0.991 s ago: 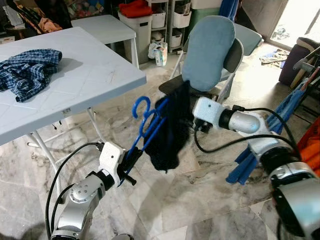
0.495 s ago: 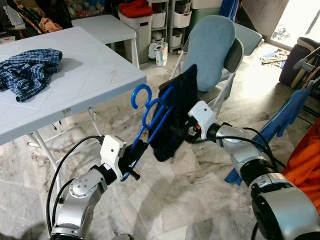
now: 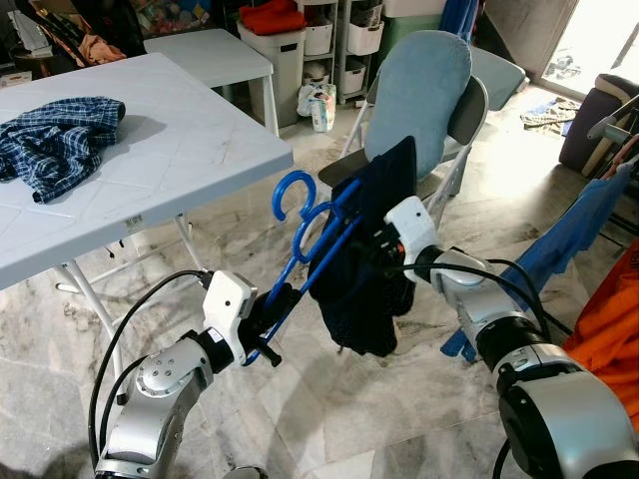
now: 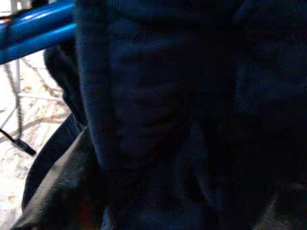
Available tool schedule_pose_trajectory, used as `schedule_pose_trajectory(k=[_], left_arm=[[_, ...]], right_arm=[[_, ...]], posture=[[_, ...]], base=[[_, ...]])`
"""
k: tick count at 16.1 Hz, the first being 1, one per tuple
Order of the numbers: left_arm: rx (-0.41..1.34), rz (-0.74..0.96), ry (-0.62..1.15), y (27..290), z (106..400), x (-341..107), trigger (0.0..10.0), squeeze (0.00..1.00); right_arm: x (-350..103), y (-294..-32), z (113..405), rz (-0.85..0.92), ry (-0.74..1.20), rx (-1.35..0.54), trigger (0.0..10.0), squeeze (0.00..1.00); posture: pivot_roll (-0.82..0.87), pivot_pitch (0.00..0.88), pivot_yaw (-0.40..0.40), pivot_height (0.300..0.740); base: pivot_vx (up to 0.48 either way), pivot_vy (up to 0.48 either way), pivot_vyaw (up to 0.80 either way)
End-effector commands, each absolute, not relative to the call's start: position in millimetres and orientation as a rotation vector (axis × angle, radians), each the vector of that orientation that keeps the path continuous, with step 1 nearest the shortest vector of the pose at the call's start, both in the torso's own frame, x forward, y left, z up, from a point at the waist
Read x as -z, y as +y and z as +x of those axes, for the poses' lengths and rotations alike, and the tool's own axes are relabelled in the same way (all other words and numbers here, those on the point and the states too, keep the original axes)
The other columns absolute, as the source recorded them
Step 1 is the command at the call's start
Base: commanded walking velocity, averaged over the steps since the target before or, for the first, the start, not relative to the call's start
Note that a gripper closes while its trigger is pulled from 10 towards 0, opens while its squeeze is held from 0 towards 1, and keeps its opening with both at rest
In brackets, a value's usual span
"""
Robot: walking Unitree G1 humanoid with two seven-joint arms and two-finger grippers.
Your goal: Hang hanger
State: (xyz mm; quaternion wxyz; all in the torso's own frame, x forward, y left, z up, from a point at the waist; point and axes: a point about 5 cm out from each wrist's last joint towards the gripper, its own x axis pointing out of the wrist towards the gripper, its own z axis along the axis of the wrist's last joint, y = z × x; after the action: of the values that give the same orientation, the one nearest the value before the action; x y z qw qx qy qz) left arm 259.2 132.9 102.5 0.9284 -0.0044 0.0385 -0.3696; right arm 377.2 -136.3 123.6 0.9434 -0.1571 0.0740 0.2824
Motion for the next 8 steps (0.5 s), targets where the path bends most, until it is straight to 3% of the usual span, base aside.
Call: schedule_pose_trajectory(k=[1,8], left_arm=[[0.785,-0.014,0.027,129.8,258.9,-114.1,0.0,0.0],[0.788,-0.013,0.02,129.0,258.7,-117.5,0.0,0.0]], right_arm=[[-127.9,-142.7,380.3,-0.317,0.155,-0.546,0.0,0.0],[-134.6,-153.9,384.4,-0.297,0.131,-0.455,0.0,0.0]], posture=[[0.0,0.0,-0.025,0.74],[-0.01,0.0,-0.031,0.74]], base=[[0.0,0.0,0.0],[0.0,0.0,0.0]])
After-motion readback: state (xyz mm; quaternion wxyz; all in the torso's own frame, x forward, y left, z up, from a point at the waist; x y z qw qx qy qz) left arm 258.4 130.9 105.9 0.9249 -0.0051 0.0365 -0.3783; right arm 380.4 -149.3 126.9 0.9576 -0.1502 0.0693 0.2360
